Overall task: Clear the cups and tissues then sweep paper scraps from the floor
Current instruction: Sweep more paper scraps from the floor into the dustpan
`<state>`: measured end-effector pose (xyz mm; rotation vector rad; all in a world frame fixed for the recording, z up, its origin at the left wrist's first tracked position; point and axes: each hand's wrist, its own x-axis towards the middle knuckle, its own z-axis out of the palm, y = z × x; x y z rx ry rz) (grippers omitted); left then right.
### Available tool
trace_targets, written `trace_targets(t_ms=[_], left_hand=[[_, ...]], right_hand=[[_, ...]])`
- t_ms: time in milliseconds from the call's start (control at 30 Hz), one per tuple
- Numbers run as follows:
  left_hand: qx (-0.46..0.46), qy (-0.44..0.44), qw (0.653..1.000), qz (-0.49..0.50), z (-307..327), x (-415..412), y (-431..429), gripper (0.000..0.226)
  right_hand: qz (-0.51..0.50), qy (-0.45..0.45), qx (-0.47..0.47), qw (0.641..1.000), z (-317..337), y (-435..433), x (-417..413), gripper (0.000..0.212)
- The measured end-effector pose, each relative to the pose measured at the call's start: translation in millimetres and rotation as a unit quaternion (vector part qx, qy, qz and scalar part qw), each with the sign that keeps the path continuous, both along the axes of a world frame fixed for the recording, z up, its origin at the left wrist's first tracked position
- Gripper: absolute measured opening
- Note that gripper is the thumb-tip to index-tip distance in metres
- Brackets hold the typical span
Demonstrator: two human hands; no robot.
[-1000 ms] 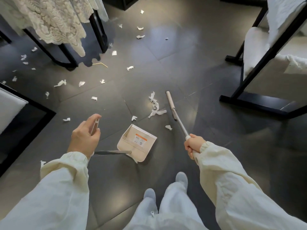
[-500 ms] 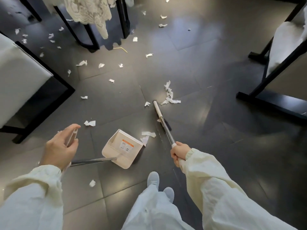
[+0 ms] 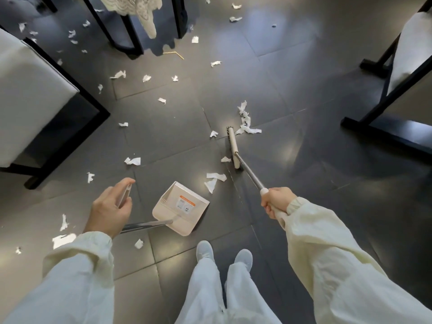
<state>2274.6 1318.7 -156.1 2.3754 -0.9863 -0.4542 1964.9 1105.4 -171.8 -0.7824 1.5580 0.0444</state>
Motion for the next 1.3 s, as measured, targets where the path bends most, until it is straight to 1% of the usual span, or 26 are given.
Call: trace_targets(t_ms=[67, 133, 200, 300, 333, 400, 500, 533, 567, 600, 633, 667, 700, 733, 867, 933, 1000, 1067, 1167, 1233, 1300], left_hand=[[-0.009, -0.003, 1.000, -0.026, -5, -3, -10, 0.051], [-0.015, 0.002, 0.999, -0.043, -9, -7, -22, 0.053], [-0.016, 0.003, 0.998, -0.063, -13, -8, -36, 0.054], [-0.016, -0.009, 0.997, -0.077, -17, -5, -56, 0.054], [-0.017, -0.015, 0.996, -0.082, -18, -5, -61, 0.054], [-0.018, -0.026, 0.996, -0.085, -21, -3, -68, 0.053], [-0.028, -0.021, 0.998, -0.052, -25, -1, -75, 0.051], [-0.035, -0.017, 0.999, -0.037, -25, -1, -78, 0.049], [-0.043, -0.014, 0.999, -0.026, -25, 0, -81, 0.047], [-0.047, -0.012, 0.999, -0.020, -25, 1, -84, 0.046], [-0.048, -0.010, 0.999, -0.017, -24, 3, -87, 0.045], [-0.047, -0.008, 0.999, -0.015, -23, 5, -90, 0.044], [-0.046, -0.006, 0.999, -0.013, -22, 9, -92, 0.044], [-0.048, -0.004, 0.999, -0.010, -21, 12, -94, 0.044], [-0.055, 0.022, 0.998, -0.004, -19, 23, -103, 0.044], [-0.054, 0.024, 0.998, -0.015, -17, 30, -114, 0.044], [-0.052, 0.020, 0.998, -0.021, -14, 39, -129, 0.044], [-0.052, 0.020, 0.998, -0.028, -12, 48, -149, 0.043], [-0.046, 0.018, 0.998, -0.045, -12, 60, -183, 0.043], [-0.036, 0.014, 0.998, -0.050, -13, 71, -209, 0.043], [-0.030, 0.012, 0.998, -0.061, -16, 81, -237, 0.043]], right_hand=[[0.062, 0.029, -0.035, 0.997, -5, 1, 9, 0.018], [0.129, 0.067, -0.063, 0.987, -14, 4, 15, 0.020], [0.168, 0.075, -0.055, 0.981, -26, 6, 19, 0.026], [0.185, 0.051, -0.026, 0.981, -32, 9, 28, 0.034], [0.217, 0.057, -0.029, 0.974, -34, 10, 30, 0.035], [0.267, 0.070, -0.025, 0.961, -34, 17, 34, 0.033], [0.334, 0.073, -0.004, 0.940, -26, 36, 42, 0.019], [0.343, 0.069, 0.009, 0.937, -20, 40, 42, 0.021], [0.316, 0.054, 0.046, 0.946, -9, 41, 43, 0.024], [0.262, 0.029, 0.094, 0.960, 3, 39, 44, 0.028], [0.224, 0.006, 0.134, 0.965, 18, 36, 43, 0.031], [0.205, -0.016, 0.158, 0.966, 31, 32, 42, 0.034], [0.211, -0.023, 0.163, 0.964, 43, 28, 42, 0.035], [0.219, -0.024, 0.159, 0.962, 53, 25, 43, 0.036], [0.243, 0.002, 0.089, 0.966, 75, 17, 51, 0.040], [0.243, 0.022, 0.047, 0.969, 76, 11, 58, 0.034], [0.261, 0.057, -0.008, 0.964, 71, -1, 66, 0.026], [0.298, 0.106, -0.064, 0.946, 61, -19, 74, 0.025], [0.349, 0.190, -0.123, 0.909, 41, -56, 84, 0.025], [0.361, 0.228, -0.144, 0.893, 27, -88, 89, 0.020], [0.355, 0.257, -0.157, 0.885, 13, -128, 95, 0.017]])
